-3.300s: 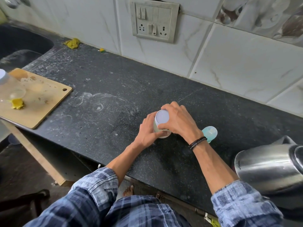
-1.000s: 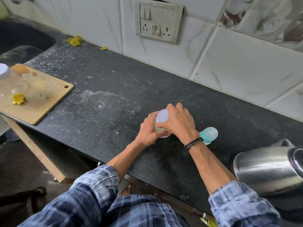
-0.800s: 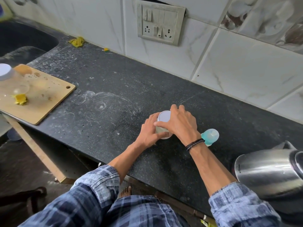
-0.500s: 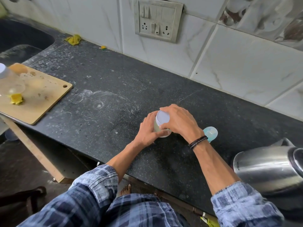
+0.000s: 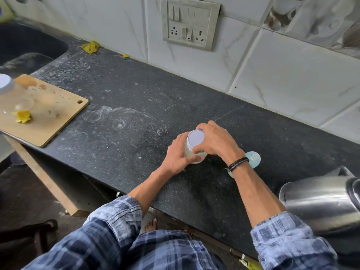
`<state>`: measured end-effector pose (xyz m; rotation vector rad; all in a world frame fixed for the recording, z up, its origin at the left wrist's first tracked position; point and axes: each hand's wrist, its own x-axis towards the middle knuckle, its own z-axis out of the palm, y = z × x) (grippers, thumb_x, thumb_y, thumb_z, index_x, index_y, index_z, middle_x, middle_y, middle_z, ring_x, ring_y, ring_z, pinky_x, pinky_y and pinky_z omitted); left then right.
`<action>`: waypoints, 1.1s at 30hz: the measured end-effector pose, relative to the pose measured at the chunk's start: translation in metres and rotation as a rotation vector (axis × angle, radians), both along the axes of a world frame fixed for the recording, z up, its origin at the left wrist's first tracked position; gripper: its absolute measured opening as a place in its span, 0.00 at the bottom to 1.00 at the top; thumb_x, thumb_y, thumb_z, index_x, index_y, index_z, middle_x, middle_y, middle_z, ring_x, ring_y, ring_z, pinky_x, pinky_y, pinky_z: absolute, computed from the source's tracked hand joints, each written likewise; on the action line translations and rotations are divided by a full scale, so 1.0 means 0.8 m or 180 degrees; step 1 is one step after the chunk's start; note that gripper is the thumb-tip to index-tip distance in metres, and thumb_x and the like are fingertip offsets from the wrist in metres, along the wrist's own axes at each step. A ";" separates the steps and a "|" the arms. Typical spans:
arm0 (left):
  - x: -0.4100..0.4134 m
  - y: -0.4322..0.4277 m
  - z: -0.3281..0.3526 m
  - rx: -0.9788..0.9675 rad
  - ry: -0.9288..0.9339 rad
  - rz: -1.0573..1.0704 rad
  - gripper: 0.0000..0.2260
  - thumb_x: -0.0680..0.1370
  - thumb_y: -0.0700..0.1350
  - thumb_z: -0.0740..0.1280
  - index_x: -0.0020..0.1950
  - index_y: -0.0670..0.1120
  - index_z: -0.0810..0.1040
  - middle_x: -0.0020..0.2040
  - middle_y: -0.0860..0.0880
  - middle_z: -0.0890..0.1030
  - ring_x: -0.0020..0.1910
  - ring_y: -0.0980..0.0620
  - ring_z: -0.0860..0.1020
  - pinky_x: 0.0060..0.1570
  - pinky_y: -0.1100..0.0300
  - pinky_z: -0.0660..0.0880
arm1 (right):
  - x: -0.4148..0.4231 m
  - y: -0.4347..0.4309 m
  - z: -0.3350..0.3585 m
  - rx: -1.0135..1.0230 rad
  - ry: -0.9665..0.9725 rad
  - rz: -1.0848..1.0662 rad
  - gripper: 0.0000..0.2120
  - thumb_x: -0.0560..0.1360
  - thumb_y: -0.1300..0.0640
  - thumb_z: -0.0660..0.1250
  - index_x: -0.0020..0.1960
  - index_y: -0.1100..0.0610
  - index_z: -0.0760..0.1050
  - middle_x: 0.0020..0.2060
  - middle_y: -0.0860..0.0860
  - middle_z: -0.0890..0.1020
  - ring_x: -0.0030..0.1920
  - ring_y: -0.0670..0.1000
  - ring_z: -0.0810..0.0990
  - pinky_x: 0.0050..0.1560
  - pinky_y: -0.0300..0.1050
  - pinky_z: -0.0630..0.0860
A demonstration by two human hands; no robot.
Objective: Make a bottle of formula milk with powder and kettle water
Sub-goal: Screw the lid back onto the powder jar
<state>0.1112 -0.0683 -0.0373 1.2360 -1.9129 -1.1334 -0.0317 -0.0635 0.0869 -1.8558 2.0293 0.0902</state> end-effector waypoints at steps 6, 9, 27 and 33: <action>0.001 0.001 0.002 -0.0016 -0.0011 0.0001 0.39 0.66 0.67 0.68 0.74 0.55 0.66 0.67 0.58 0.69 0.62 0.56 0.67 0.64 0.46 0.67 | -0.009 -0.015 0.008 0.0296 -0.0264 0.0355 0.38 0.67 0.61 0.81 0.72 0.45 0.70 0.59 0.47 0.69 0.56 0.53 0.73 0.49 0.48 0.72; 0.001 0.000 0.003 -0.0049 -0.0067 -0.0052 0.39 0.67 0.66 0.68 0.75 0.56 0.65 0.67 0.57 0.70 0.63 0.54 0.68 0.63 0.44 0.68 | -0.012 -0.019 0.007 0.0404 -0.0283 0.0599 0.37 0.68 0.68 0.77 0.69 0.43 0.69 0.59 0.46 0.68 0.56 0.53 0.73 0.41 0.43 0.71; -0.001 0.000 -0.004 -0.0025 0.0014 0.0045 0.38 0.66 0.69 0.70 0.72 0.59 0.65 0.65 0.59 0.69 0.61 0.56 0.68 0.64 0.46 0.68 | -0.003 -0.007 -0.004 -0.0120 -0.0026 0.0639 0.35 0.67 0.57 0.81 0.71 0.48 0.71 0.61 0.50 0.74 0.59 0.55 0.76 0.52 0.47 0.73; 0.001 0.000 -0.003 -0.0035 -0.0041 -0.0016 0.40 0.68 0.64 0.72 0.77 0.61 0.59 0.65 0.56 0.70 0.61 0.54 0.68 0.64 0.46 0.66 | -0.007 -0.014 0.007 0.0224 -0.0137 0.0976 0.35 0.69 0.69 0.76 0.70 0.46 0.71 0.65 0.47 0.72 0.58 0.54 0.77 0.47 0.46 0.70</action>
